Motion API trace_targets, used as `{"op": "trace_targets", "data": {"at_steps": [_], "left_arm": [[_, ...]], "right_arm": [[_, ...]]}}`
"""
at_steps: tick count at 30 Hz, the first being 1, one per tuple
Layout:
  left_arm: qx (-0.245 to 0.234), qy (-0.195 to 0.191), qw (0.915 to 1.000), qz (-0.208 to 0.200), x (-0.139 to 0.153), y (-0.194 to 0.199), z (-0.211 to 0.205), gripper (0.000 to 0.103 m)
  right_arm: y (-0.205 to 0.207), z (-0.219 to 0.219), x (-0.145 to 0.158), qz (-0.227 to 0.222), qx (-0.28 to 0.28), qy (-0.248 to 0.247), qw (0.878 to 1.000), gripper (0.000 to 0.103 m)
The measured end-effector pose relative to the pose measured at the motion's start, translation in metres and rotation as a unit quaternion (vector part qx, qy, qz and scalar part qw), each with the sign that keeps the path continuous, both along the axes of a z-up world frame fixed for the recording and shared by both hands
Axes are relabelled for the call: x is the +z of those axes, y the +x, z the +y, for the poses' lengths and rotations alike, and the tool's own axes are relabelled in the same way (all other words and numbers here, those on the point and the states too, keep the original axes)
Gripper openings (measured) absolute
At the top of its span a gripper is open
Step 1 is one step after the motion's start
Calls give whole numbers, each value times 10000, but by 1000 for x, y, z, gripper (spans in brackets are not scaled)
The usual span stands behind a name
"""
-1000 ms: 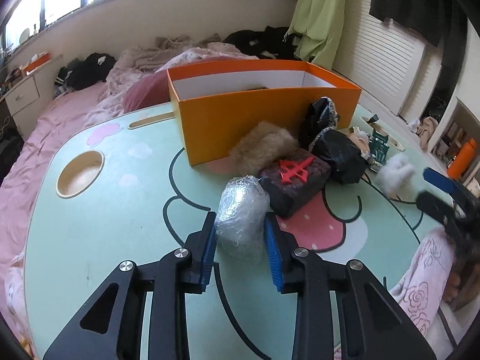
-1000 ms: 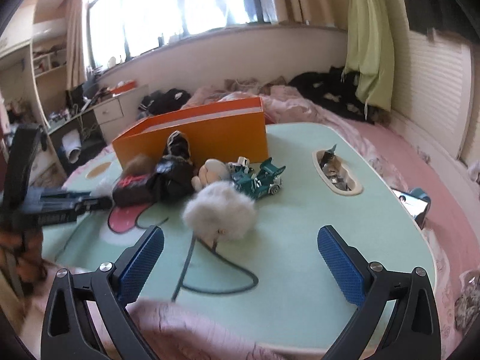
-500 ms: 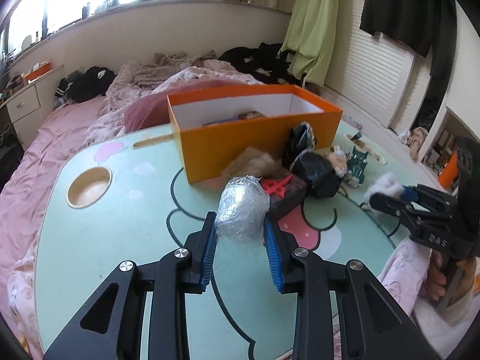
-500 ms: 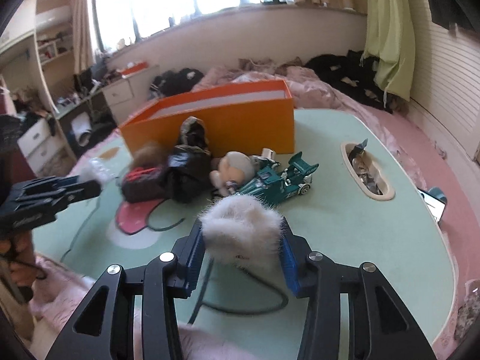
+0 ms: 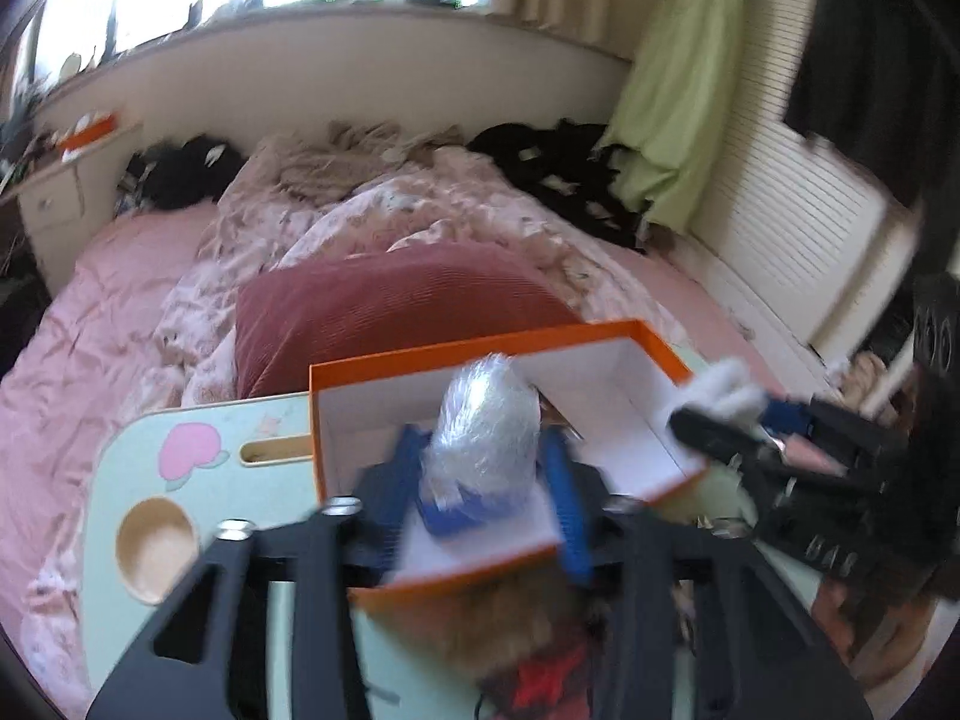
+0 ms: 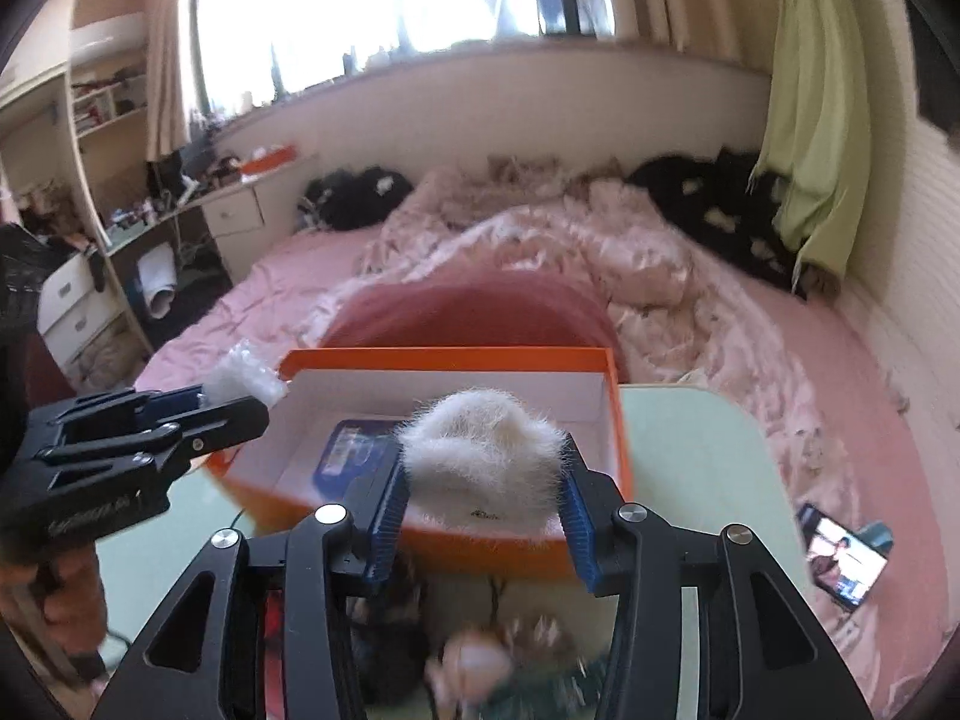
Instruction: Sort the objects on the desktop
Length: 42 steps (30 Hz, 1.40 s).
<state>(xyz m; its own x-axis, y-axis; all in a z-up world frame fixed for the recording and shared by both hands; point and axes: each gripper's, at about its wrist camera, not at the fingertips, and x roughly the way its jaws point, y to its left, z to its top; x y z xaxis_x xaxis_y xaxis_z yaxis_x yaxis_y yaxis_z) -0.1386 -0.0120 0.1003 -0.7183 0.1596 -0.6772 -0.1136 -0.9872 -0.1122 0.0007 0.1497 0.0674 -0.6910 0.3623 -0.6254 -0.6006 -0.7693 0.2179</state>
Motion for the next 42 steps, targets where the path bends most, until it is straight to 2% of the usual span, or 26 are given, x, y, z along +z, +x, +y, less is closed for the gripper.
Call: {"op": "trace_targets", "data": {"at_steps": [1,4,8,11,13,15,17,19,23,25,26,30,42], "left_arm": [[112,-77,9999,9,-3,-5,1,62],[265,-237,9994,46,-12,-4,-1,62],[150,86,9998,-15,-17,19,-13,63],[117,75,9999,15,-18,46,-16,69],[-6,-32,10000,11,-21,66,-15,72],[-149,-211,9996,-57,-29,85,-10,74],[-265,-439,9986,-139,-44,105,-4,74],[-274,-562,9978,-234,-59,117,1,74],[-367,-430,9975,-420,-79,130,9,74],[-307,-484,9975,-410,-84,134,13,75],[-267,-604,9972,-360,-85,136,16,76],[-167,-637,9971,-377,-91,135,17,103],[-217,-626,9973,-331,-91,130,17,103]], "right_arm": [[-4,8,-5,9,-49,-174,9998,60],[5,9,-12,175,-202,-311,9992,69],[36,-17,-10,369,-248,-68,9990,84],[56,-40,-11,360,-163,-164,9991,98],[69,-66,-16,290,-18,-106,9995,98],[76,-88,-23,74,19,156,9998,99],[83,-108,-34,-170,-54,410,9990,101],[88,-120,-47,-275,-94,459,9985,101],[91,-132,-66,-575,-272,610,9961,101],[91,-135,-77,-756,-312,667,9944,103],[94,-136,-81,-624,-308,641,9955,103],[105,-134,-90,-396,-300,693,9964,103],[109,-135,-95,-338,-271,739,9963,103]]}}
